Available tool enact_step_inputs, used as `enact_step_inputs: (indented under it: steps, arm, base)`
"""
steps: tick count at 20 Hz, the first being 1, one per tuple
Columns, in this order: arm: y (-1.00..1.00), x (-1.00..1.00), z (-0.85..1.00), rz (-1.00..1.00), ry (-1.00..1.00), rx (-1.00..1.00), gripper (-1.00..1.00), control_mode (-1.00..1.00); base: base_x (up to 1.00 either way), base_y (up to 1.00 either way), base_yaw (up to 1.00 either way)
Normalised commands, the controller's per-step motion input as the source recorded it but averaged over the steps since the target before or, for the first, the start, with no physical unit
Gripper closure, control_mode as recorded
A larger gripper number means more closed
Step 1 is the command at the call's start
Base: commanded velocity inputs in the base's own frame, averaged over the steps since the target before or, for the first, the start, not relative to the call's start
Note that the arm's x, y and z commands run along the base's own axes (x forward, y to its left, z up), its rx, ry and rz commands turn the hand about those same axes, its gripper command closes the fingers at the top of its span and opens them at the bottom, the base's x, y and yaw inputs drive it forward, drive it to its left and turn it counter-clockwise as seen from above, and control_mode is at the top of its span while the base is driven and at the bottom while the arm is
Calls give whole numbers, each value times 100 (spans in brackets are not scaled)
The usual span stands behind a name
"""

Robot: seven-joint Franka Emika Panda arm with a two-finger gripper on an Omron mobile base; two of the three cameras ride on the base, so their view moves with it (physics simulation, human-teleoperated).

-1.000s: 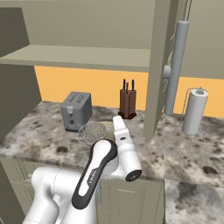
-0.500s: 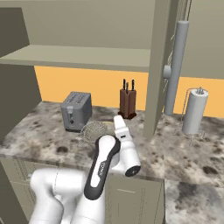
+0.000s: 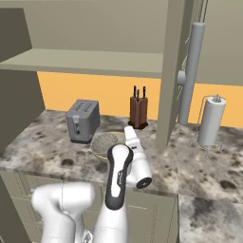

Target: Open the cabinet and setup a tea strainer by placing it in the bowl upright.

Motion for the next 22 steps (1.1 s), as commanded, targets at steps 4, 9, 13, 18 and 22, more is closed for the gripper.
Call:
enact_step_inputs:
  steps: [4,9,13,18,22]
  arm:
    - [0,31,-14,0,0,-4,100,-100]
    - [0,23,-21,0,0,-1,100,-100]
    - [0,14,-33,0,0,0,100,-100]
    - [0,8,-29,0,0,0,100,-100]
    - [0,9,-19,0,0,0,100,-100]
  base:
    - [0,0,0]
    - [0,0,0]
    - [0,0,0]
    - [0,0,0]
    - [0,0,0]
